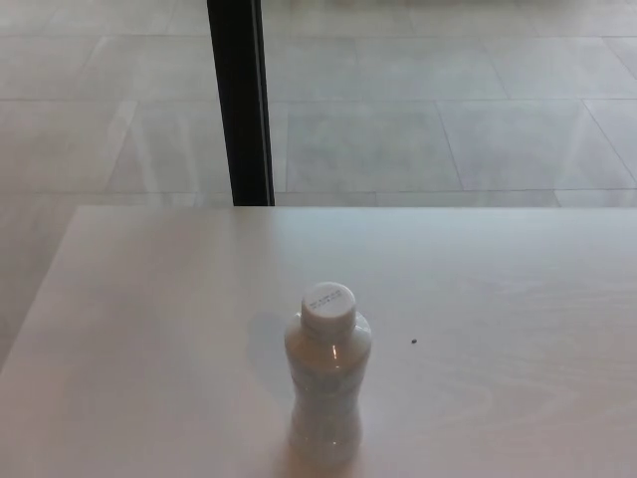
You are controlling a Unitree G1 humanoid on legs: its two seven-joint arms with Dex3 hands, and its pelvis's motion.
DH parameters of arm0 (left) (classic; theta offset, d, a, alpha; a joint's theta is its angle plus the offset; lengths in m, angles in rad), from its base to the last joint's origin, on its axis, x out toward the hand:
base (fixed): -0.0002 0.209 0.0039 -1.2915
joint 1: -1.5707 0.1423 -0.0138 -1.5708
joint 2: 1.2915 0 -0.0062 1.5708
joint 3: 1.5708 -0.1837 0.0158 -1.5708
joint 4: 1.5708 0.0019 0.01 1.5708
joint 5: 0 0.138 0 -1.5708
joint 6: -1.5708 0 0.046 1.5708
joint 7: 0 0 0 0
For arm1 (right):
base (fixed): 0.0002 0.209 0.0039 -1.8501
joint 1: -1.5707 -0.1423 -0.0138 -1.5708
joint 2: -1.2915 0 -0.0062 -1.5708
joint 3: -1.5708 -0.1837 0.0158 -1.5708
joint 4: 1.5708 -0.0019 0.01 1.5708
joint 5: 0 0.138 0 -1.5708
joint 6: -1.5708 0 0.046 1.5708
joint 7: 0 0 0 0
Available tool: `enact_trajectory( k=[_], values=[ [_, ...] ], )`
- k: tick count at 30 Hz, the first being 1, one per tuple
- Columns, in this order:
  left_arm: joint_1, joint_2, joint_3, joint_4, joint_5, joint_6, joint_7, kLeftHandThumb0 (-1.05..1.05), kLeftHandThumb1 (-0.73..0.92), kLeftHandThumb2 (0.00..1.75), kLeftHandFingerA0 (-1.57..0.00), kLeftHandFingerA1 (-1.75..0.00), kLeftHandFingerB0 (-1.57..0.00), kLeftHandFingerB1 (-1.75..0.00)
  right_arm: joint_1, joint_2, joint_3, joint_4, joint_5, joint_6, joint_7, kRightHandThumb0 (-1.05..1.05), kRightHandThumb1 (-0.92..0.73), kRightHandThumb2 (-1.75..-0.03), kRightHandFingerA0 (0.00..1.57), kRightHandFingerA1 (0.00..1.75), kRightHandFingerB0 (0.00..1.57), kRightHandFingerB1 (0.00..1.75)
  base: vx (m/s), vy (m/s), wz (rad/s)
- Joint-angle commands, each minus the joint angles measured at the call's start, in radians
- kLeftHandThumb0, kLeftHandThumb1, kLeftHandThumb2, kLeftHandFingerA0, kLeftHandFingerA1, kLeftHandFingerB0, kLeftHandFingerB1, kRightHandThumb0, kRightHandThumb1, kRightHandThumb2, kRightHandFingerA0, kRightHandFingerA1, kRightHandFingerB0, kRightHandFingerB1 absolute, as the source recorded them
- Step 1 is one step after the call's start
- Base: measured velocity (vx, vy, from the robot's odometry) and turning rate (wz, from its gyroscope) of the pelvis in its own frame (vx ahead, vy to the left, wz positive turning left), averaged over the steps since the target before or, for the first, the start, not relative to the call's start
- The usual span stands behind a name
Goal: The robot uses its left hand to to lift the bottle kept on the middle of the desk and tilts it towards its right hand. It then uses its right hand to rotate its cap to open it and places the bottle and cap back on the desk
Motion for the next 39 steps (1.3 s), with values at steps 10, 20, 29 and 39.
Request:
enact_trajectory(
  k=[10,20,29,39],
  values=[
    [-0.218,0.217,0.28,-0.435,-0.38,0.067,-0.299,-1.05,0.6,1.0,0.0,-0.09,0.0,-0.22,-0.347,-0.21,-0.299,-0.352,0.375,0.054,0.201,-1.04,-0.8,-1.09,0.0,0.05,0.0,0.0,0.0,0.0,0.0],
    [-0.387,0.201,0.046,-1.002,-0.338,0.222,-0.208,-0.91,0.43,0.87,0.0,-0.7,-0.08,-0.63,-0.476,-0.104,-0.041,-0.891,0.317,0.176,0.148,-0.84,-0.67,-1.07,0.06,0.41,0.06,0.29,0.0,0.0,0.0],
    [-0.417,0.06,-0.257,-1.283,-0.278,0.292,-0.193,-1.03,0.64,0.96,0.0,-0.12,0.0,0.0,-0.44,0.037,0.256,-1.126,0.234,0.246,0.182,-0.86,-0.68,-1.08,0.06,0.49,0.08,0.35,0.0,0.0,0.0],
    [-0.42,-0.034,-0.424,-1.347,-0.241,0.346,-0.157,-1.05,0.69,1.0,0.0,-0.11,0.0,0.0,-0.431,0.106,0.368,-1.152,0.193,0.304,0.132,-0.89,-0.74,-1.13,0.14,0.53,0.0,0.32,0.0,0.0,0.0]
  ],
)
